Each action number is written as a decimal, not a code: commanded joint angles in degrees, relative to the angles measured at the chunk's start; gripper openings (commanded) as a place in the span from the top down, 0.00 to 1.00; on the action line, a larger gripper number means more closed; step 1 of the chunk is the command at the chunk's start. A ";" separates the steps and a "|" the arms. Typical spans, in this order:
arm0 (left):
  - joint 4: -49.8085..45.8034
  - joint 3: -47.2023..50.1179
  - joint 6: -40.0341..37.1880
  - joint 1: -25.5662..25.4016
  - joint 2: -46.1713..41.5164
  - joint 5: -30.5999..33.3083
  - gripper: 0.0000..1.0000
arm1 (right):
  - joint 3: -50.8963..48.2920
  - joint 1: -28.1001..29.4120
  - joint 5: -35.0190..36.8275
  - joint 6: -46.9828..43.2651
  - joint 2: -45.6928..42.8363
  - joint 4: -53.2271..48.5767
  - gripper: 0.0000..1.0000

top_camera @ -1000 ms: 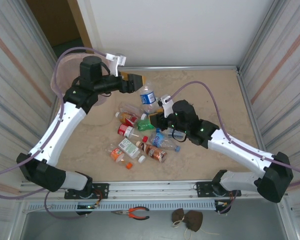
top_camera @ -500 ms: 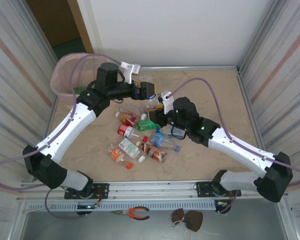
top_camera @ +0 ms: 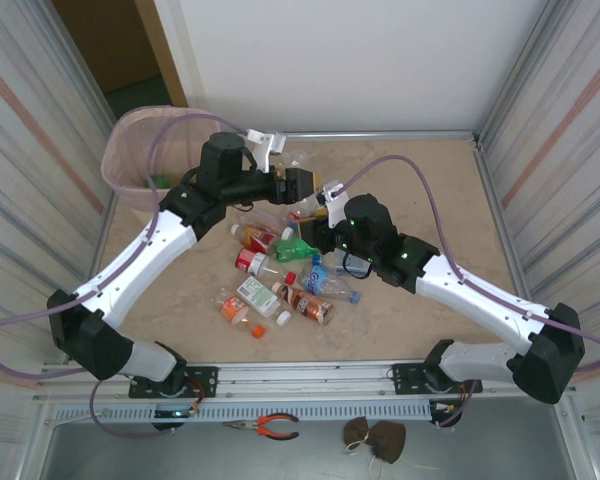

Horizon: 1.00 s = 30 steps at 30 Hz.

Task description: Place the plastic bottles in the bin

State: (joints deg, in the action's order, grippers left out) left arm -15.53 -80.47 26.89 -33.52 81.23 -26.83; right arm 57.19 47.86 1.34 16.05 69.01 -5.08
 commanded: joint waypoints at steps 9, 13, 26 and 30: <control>0.31 2.24 0.06 -1.11 -1.91 -0.05 0.33 | 1.78 -0.48 1.91 -0.23 -1.34 3.11 0.89; 0.64 2.44 0.10 -1.28 -2.25 0.24 0.37 | 1.71 -0.50 2.00 -0.23 -1.25 3.06 0.89; 0.44 2.68 -0.26 -1.27 -3.65 1.42 0.33 | 1.01 -0.52 4.35 -0.06 -1.83 3.15 0.88; 1.03 2.68 -0.26 -1.28 -3.60 1.23 0.38 | 1.00 -0.52 3.78 0.00 -1.69 2.76 0.88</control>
State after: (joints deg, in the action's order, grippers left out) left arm -15.94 -78.13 27.22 -34.52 79.70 -26.02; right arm 57.21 47.86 4.34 16.05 68.60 -3.88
